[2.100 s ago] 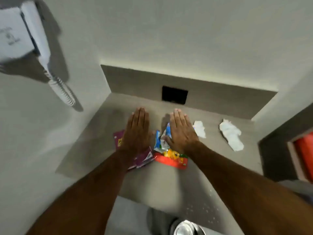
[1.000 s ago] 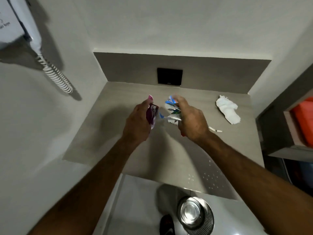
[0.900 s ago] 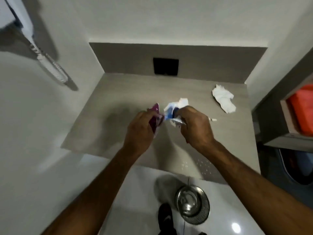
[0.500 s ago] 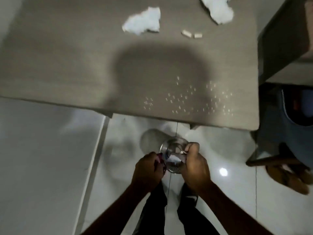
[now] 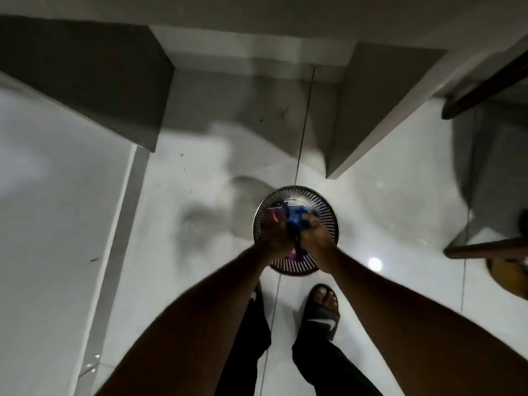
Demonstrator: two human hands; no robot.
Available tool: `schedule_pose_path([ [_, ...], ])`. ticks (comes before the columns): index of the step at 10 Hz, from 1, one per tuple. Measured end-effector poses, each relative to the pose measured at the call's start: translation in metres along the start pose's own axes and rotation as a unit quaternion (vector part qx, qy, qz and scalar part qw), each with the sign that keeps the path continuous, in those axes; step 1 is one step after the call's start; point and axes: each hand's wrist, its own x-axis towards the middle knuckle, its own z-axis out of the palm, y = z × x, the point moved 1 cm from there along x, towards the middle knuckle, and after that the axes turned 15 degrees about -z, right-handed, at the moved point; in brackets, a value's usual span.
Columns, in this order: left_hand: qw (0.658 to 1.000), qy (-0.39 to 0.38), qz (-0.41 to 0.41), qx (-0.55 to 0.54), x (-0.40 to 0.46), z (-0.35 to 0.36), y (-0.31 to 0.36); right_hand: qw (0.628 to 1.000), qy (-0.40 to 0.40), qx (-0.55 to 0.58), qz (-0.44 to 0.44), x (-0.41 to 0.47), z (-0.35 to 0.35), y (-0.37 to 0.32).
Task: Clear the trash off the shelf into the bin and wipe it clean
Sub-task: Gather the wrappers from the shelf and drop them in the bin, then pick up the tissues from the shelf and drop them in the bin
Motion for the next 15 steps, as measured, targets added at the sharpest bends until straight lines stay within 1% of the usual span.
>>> schedule_pose_path([
  [1,0.999,-0.031,0.013,0.021,0.006,-0.011,-0.005,0.995,0.008,-0.087,-0.049,-0.006,0.004,0.008],
  [2,0.997,0.001,0.082,-0.007,-0.024,-0.029,0.0,0.997,0.021,-0.058,-0.056,-0.029,-0.002,-0.006],
  [3,0.988,0.062,0.139,0.017,-0.075,-0.064,0.009,0.987,0.071,-0.075,-0.125,-0.057,-0.021,-0.046],
  [4,0.976,0.1,0.182,0.068,-0.139,-0.11,0.029,0.966,0.104,-0.12,-0.206,-0.101,-0.048,-0.109],
  [5,0.958,0.109,0.238,0.115,-0.217,-0.17,0.058,0.931,0.129,-0.149,-0.308,-0.162,-0.086,-0.187],
  [6,0.933,0.122,0.301,0.158,-0.292,-0.225,0.086,0.913,0.134,-0.172,-0.344,-0.222,-0.116,-0.25],
  [7,0.906,0.147,0.352,0.186,-0.349,-0.28,0.115,0.881,0.168,-0.198,-0.395,-0.266,-0.147,-0.303],
  [8,0.868,0.215,0.399,0.202,-0.379,-0.333,0.145,0.843,0.206,-0.24,-0.434,-0.28,-0.186,-0.359],
  [9,0.848,0.274,0.401,0.214,-0.378,-0.384,0.177,0.821,0.246,-0.268,-0.441,-0.265,-0.233,-0.418],
  [10,0.806,0.338,0.403,0.27,-0.346,-0.434,0.213,0.816,0.291,-0.277,-0.415,-0.229,-0.282,-0.474],
  [11,0.811,0.356,0.323,0.332,-0.308,-0.481,0.241,0.826,0.275,-0.33,-0.364,-0.178,-0.324,-0.511],
  [12,0.821,0.344,0.294,0.347,-0.27,-0.519,0.263,0.834,0.215,-0.423,-0.283,-0.119,-0.353,-0.523],
  [13,0.815,0.295,0.262,0.424,-0.223,-0.545,0.284,0.819,0.144,-0.51,-0.22,-0.062,-0.368,-0.524],
  [14,0.809,0.229,0.283,0.461,-0.188,-0.551,0.298,0.796,0.085,-0.564,-0.201,-0.025,-0.374,-0.518],
  [15,0.768,0.242,0.349,0.48,-0.168,-0.55,0.307,0.765,0.08,-0.606,-0.202,-0.004,-0.371,-0.513],
])
